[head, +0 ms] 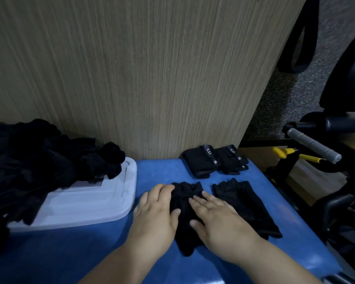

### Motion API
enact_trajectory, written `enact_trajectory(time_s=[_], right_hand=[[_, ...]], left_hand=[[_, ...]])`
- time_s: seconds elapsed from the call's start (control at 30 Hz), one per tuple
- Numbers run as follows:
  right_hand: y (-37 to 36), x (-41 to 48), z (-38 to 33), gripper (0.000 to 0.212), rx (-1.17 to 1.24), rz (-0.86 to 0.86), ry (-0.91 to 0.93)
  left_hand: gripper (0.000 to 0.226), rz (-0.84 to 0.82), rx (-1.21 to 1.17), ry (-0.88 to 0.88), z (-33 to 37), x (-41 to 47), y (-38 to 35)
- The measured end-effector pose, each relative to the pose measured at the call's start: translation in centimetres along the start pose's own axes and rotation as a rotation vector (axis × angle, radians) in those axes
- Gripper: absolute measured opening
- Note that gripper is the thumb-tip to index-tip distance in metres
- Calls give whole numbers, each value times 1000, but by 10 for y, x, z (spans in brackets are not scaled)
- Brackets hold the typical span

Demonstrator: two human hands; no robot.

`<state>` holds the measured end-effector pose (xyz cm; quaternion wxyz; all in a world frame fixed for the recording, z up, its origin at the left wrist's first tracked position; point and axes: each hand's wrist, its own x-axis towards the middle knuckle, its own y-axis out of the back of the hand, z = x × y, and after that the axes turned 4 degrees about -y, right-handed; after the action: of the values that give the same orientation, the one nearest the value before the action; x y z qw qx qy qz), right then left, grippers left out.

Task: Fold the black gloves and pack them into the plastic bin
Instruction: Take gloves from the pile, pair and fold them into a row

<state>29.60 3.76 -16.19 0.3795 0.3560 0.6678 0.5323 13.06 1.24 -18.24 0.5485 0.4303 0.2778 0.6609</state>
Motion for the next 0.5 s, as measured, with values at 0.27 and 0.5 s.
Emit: enact_trajectory(time_s=[0.27,0.5], right_hand=[[-3,-1,3,59,-21,-4,48],[27,-4,38,30,189,492,-167]], left_hand=[[36,241,-97,-101,3,3,-6],[11,95,-94,-146,-1,4,-10]])
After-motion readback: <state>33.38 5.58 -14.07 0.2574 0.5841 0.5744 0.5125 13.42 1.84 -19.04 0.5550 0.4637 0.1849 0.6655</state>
